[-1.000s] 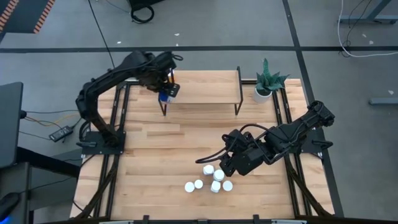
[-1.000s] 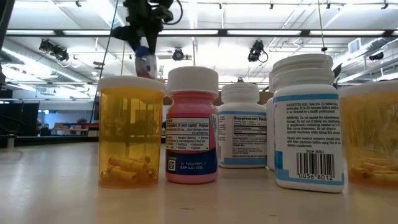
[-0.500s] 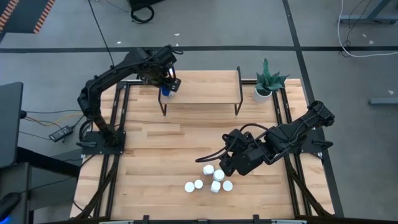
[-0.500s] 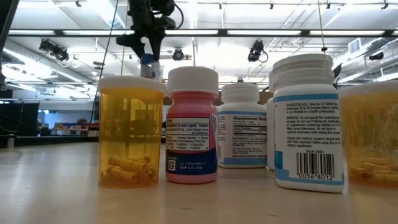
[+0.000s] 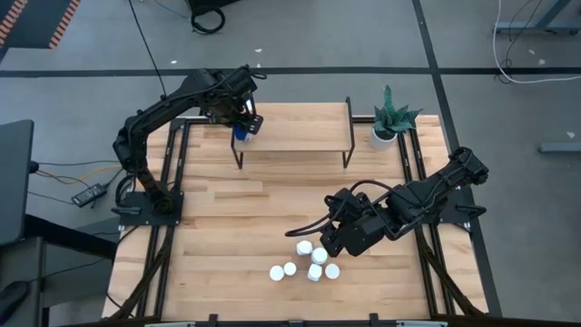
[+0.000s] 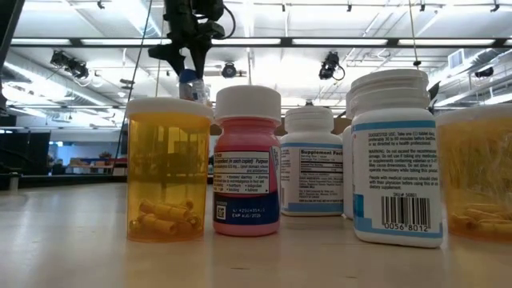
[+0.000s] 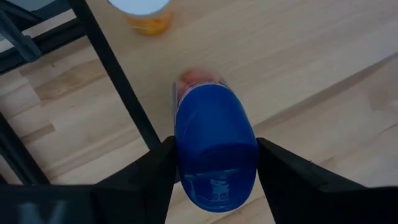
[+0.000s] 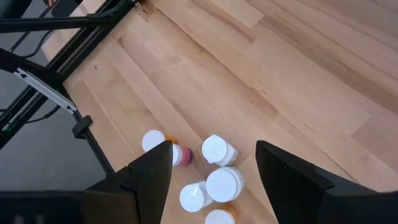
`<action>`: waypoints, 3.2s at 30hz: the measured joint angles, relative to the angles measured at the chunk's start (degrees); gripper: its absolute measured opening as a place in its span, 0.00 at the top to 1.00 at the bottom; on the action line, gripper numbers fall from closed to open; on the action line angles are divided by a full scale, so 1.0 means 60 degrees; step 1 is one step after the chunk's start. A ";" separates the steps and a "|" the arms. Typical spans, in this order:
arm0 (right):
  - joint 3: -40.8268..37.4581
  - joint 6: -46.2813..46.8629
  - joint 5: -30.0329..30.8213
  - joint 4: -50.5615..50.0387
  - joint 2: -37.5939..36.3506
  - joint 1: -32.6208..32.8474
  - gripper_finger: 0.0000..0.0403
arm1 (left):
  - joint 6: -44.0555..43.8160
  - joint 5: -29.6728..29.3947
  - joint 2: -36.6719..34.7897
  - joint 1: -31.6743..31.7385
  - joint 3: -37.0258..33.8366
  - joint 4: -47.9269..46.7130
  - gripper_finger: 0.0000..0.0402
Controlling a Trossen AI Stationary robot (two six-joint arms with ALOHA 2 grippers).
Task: Pick and place medicine bottles onto shelf by color
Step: Put the blue bottle on the shelf, then put the right orange bottle on the shelf
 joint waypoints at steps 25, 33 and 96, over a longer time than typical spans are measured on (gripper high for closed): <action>0.0000 0.0000 0.0000 0.0011 -0.0001 0.0007 0.41 | 0.0426 0.0259 0.0267 -0.0049 -0.0020 0.0256 0.44; 0.0000 0.0000 0.0000 0.0072 -0.0001 0.0007 0.41 | 0.0460 0.0216 0.0295 0.0022 -0.0018 0.0279 0.41; -0.5112 -0.1526 -0.1377 0.4254 0.0174 0.2135 0.26 | -0.2868 -0.4892 0.0857 -1.0539 0.4422 -0.0377 0.51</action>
